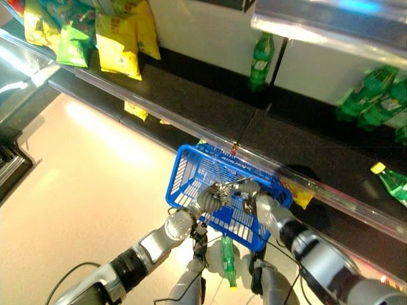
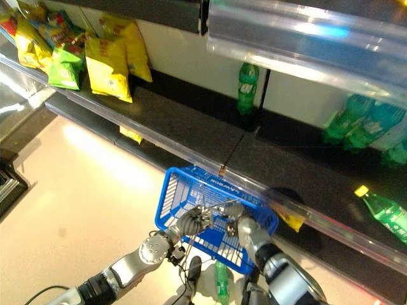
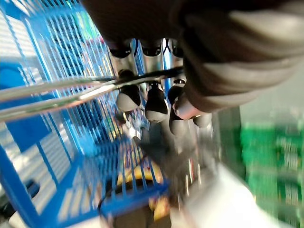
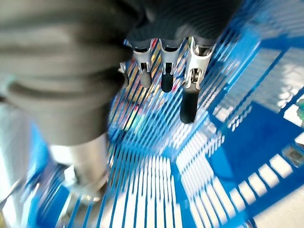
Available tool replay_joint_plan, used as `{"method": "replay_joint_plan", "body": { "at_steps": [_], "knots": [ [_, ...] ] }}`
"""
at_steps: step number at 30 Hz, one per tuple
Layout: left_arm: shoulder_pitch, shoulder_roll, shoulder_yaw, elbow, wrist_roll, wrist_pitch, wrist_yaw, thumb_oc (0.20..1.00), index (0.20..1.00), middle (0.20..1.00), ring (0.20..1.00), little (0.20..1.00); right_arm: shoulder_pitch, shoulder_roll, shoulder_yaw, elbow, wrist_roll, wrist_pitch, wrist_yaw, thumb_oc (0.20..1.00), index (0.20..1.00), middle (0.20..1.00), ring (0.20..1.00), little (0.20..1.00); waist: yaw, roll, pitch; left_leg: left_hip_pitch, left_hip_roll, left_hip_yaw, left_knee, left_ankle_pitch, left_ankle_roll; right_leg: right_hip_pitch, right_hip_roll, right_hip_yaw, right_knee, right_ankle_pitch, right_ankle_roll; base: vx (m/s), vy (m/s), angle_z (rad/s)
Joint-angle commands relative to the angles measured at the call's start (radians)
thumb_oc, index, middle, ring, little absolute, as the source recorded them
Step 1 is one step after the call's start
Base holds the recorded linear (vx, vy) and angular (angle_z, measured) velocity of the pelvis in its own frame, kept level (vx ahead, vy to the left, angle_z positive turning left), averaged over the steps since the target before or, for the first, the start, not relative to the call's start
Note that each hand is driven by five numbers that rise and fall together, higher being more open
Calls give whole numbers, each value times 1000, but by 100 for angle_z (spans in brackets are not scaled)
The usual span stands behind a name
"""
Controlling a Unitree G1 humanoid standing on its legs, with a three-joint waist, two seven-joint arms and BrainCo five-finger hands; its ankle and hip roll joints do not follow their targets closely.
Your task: Pick up the snacks into the basket
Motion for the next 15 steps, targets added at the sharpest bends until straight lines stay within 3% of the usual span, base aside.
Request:
{"method": "replay_joint_plan", "body": {
  "at_steps": [1, 9, 10, 12, 13, 14, 15],
  "knots": [
    [57, 13, 58, -48, 46, -86, 3, 200, 200, 200, 200, 200, 57, 38, 11, -103, -114, -44, 51, 1000, 1000, 1000, 1000, 1000, -18, -84, -107, -23, -14, 17, 22, -59, 5, 59, -71, 63, -89, 14, 148, 37, -5, 0],
    [178, 10, 201, 85, 107, -78, -1, 200, 200, 200, 200, 200, 283, -121, 15, -373, -265, -56, 164, 1000, 1000, 1000, 1000, 1000, -55, -113, -171, 36, -6, 29, 22, -82, 4, 136, -64, 68, -135, 12, 154, 41, 0, -5],
    [210, 2, 245, 125, 116, -79, -1, 200, 200, 200, 200, 200, 346, -179, -16, -438, -303, -59, 181, 1000, 1000, 1000, 1000, 1000, -67, -116, -188, 48, -3, 38, 19, -85, 4, 146, -61, 73, -144, 14, 156, 27, 28, -19],
    [219, -3, 264, 148, 123, -79, 4, 200, 200, 200, 200, 200, 368, -205, -32, -470, -323, -65, 185, 1000, 1000, 1000, 1000, 1000, -72, -118, -195, 54, -1, 43, 17, -86, 4, 150, -59, 78, -149, 15, 157, 25, 28, -18],
    [257, -9, 322, 187, 117, -83, 10, 200, 200, 200, 200, 200, 436, -276, -89, -567, -343, -80, 194, 1000, 1000, 1000, 1000, 1000, -88, -122, -210, 66, 3, 60, 12, -90, 6, 151, -54, 94, -159, 19, 160, 20, 20, -18],
    [257, -9, 321, 187, 117, -83, 10, 200, 200, 200, 200, 200, 437, -276, -89, -567, -343, -80, 194, 1000, 1000, 1000, 1000, 1000, -88, -122, -210, 66, 3, 61, 12, -90, 6, 151, -53, 94, -159, 19, 160, 36, 40, -33],
    [283, -5, 371, 211, 129, -86, 14, 200, 200, 200, 200, 200, 501, -354, -153, -672, -366, -96, 207, 1000, 1000, 1000, 1000, 1000, -103, -127, -221, 76, 9, 78, 5, -92, 7, 148, -50, 110, -166, 23, 163, 21, 33, -35]
  ]
}}
